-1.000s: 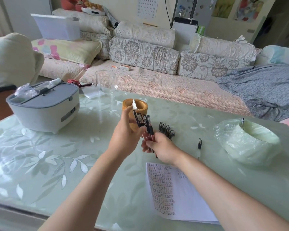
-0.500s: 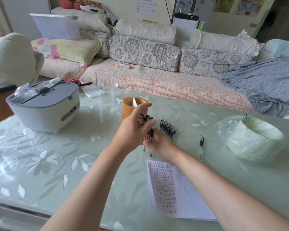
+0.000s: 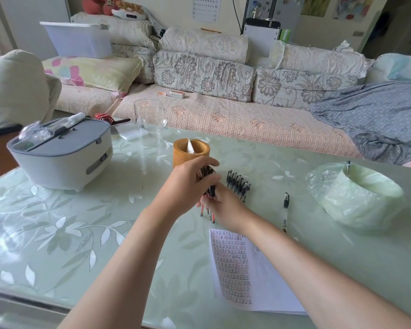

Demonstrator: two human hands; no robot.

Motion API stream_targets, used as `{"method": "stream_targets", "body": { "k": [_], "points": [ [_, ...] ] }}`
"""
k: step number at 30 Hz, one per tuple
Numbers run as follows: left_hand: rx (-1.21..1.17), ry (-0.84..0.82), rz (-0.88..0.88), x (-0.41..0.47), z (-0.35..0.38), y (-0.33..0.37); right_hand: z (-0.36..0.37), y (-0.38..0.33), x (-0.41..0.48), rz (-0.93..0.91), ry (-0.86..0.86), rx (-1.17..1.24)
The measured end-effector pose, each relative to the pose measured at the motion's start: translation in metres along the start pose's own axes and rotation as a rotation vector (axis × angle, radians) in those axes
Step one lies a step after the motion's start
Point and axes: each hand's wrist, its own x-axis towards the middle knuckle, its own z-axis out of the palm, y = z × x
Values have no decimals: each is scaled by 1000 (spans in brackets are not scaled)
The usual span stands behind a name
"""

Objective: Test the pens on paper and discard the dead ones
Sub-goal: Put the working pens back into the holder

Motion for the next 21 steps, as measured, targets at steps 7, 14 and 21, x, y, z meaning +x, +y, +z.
{"method": "stream_targets", "body": {
  "k": [7,14,21],
  "points": [
    [-20,-54,-50,8,0,-3,4,-6,0,2,0,100],
    [-119,220,-107,20,-19,-18,4,-2,2,77,61,301],
    [-71,303,-317,36,-12,-64,-25,-25,30,22,248,477]
  ]
}}
